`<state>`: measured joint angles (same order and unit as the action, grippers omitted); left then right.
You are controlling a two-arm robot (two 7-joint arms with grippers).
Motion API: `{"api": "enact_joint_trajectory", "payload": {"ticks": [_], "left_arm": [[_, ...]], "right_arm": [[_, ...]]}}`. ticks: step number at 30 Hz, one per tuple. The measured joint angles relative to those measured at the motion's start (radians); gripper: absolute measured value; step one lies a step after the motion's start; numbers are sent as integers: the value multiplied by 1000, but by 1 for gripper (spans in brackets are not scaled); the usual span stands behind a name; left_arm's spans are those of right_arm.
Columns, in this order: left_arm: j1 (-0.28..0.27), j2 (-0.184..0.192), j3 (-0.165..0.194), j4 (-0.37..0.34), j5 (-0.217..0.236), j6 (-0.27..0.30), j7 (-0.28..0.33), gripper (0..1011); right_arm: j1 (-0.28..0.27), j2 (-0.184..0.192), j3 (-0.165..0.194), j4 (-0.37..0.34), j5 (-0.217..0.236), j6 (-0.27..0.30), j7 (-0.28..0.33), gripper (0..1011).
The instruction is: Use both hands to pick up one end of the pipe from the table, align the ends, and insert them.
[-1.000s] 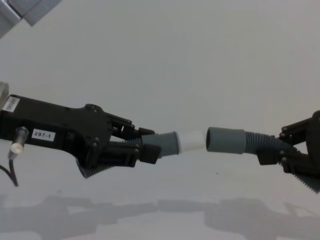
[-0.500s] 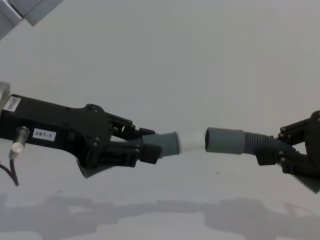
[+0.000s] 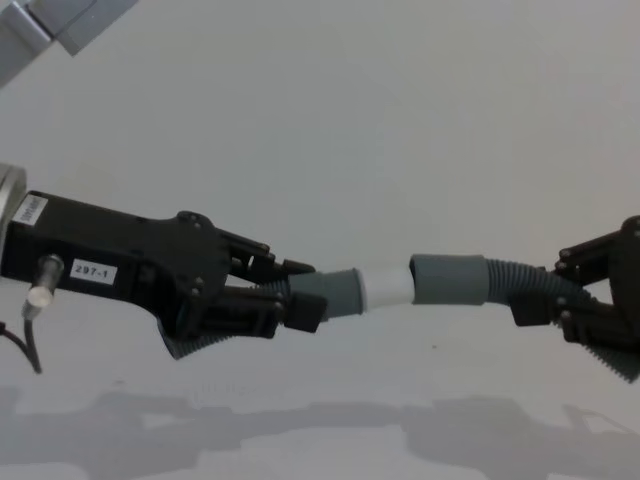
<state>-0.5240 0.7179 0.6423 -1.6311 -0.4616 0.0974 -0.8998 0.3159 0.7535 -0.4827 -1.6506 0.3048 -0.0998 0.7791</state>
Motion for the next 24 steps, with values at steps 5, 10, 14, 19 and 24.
{"api": "enact_joint_trajectory", "payload": {"ticks": [5,10,14,19,24], "left_arm": [[-7,-2,7,6,-1,0,-3,354],[-12,-4,11,11,-3,0,-3,354],[-16,-5,15,14,-8,-4,-4,354],[-19,-5,17,17,-12,-10,-5,354],[-21,-3,18,18,-16,-17,-7,354]], "right_arm": [[3,5,-3,-3,4,-2,1,179],[5,8,-6,-7,6,-4,1,179],[7,12,-11,-11,10,-5,5,179],[9,16,-15,-15,12,-7,7,179],[11,20,-19,-18,15,-8,9,179]]}}
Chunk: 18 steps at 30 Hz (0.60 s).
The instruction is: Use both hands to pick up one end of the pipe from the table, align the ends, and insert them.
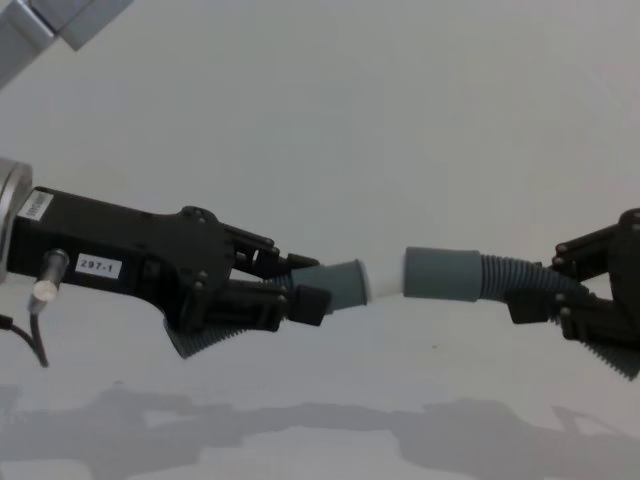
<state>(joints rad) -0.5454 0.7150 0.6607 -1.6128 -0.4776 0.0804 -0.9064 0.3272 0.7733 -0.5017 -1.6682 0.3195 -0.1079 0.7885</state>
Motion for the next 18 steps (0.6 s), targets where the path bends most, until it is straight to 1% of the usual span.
{"api": "enact_joint_trajectory", "payload": {"ticks": [18], "left_arm": [[-9,8,10,4,-13,-18,-16,354]], "right_arm": [[8,6,-12,-3,16,3,8,179]]}}
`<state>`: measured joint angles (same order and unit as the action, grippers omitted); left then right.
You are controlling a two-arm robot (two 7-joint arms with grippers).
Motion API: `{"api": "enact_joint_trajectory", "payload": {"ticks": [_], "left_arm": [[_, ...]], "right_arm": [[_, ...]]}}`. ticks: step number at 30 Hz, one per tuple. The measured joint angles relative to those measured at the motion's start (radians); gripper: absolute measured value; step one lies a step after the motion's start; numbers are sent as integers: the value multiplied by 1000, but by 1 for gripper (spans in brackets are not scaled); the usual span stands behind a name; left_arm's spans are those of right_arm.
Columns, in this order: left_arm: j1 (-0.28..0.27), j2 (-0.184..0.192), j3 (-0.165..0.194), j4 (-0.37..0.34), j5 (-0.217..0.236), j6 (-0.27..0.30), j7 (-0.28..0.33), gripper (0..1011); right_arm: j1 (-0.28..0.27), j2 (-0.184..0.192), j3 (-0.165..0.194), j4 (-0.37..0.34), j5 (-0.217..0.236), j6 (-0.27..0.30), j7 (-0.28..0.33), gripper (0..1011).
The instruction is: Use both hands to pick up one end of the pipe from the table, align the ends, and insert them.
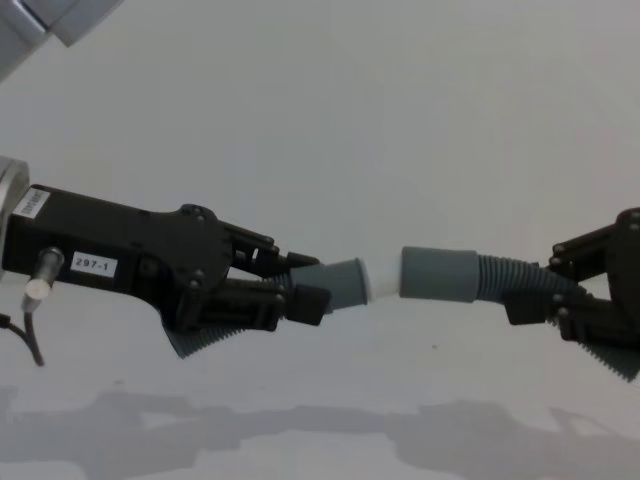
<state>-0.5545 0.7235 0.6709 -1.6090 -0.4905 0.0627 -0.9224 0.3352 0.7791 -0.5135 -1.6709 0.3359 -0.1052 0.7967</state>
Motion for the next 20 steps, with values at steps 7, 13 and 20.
{"api": "enact_joint_trajectory", "payload": {"ticks": [7,13,20], "left_arm": [[-1,1,1,1,-2,-2,-2,354],[-1,2,2,1,-3,-3,-3,354],[-2,2,3,1,-4,-4,-4,354]], "right_arm": [[1,1,-2,0,3,1,1,179],[2,1,-2,0,3,1,2,179],[2,2,-3,0,4,2,2,179]]}}
